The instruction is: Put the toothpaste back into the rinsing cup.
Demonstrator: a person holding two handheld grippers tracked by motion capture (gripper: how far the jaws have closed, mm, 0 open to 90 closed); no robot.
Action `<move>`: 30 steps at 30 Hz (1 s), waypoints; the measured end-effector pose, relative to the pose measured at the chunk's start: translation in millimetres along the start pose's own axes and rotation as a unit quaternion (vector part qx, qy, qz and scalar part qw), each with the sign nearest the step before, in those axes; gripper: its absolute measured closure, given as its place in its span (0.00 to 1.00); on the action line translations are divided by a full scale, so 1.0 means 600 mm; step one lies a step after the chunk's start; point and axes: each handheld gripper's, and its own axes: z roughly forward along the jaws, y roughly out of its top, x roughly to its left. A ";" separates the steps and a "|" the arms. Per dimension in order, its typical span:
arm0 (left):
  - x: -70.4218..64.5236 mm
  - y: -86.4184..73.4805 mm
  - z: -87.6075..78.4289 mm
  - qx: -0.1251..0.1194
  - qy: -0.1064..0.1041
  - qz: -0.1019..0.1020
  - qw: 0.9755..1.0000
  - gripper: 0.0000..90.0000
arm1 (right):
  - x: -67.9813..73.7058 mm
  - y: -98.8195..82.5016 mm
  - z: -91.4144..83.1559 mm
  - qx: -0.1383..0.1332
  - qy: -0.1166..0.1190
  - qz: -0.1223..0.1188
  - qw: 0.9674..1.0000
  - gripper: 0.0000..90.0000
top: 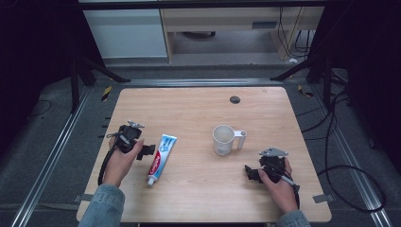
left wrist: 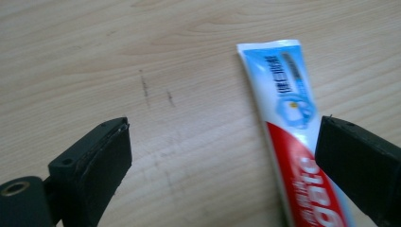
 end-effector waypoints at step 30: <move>-0.078 0.053 0.098 0.164 -0.014 0.030 0.986 0.29 | 0.000 0.001 0.001 0.001 0.000 0.001 1.000 0.00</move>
